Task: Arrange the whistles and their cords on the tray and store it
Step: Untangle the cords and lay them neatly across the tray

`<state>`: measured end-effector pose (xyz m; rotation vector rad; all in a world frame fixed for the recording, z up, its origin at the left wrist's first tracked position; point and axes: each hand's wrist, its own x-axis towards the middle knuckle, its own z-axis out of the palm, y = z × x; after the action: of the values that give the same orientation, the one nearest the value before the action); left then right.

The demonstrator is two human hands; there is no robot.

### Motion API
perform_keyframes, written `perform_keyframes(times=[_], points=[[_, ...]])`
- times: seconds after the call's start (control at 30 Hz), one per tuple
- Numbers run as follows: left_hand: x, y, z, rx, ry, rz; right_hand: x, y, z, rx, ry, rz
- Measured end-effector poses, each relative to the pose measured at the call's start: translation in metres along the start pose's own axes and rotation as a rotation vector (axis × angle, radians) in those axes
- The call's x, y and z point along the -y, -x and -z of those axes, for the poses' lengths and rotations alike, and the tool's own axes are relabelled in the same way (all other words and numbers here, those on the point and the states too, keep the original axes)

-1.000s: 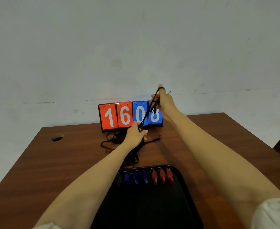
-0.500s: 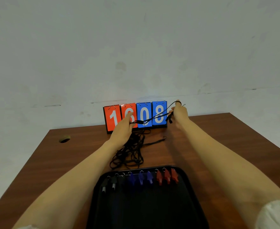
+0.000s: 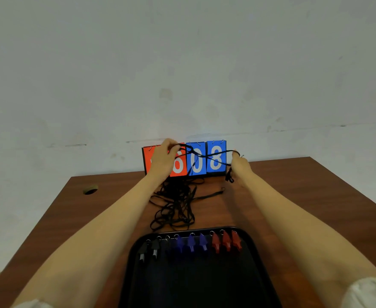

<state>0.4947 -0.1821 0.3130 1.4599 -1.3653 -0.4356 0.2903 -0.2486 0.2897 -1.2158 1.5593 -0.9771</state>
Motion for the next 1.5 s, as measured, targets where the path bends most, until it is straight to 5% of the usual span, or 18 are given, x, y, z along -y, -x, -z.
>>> perform_keyframes(times=[0.1, 0.3, 0.53, 0.77, 0.93, 1.2, 1.37, 1.5], points=[[-0.006, -0.002, -0.001, 0.033, -0.162, -0.056, -0.004, 0.003, -0.005, 0.074, 0.104, 0.006], [-0.031, -0.006, -0.003, 0.112, 0.425, 0.241, 0.003, 0.015, -0.017, 0.215, 0.347, 0.199], [-0.037, -0.012, 0.006, 0.225, 0.432, 0.206, 0.016, 0.029, -0.029, 0.338, 0.11, 0.433], [-0.043, -0.009, 0.006, 0.3, 0.468, 0.156, 0.02, 0.033, -0.05, 0.291, 0.254, 0.44], [-0.03, -0.018, 0.019, -0.045, 0.426, 0.237, 0.011, 0.027, -0.032, 0.262, 0.351, 0.426], [-0.001, -0.009, 0.014, -0.186, 0.243, 0.273, 0.005, 0.015, -0.012, 0.216, 0.594, 0.527], [0.003, -0.004, 0.017, 0.031, -0.084, 0.188, 0.008, 0.015, -0.007, 0.173, 0.458, 0.536], [0.009, -0.007, 0.022, 0.202, -0.063, 0.209, 0.021, 0.011, 0.0, 0.235, 0.19, 0.448]])
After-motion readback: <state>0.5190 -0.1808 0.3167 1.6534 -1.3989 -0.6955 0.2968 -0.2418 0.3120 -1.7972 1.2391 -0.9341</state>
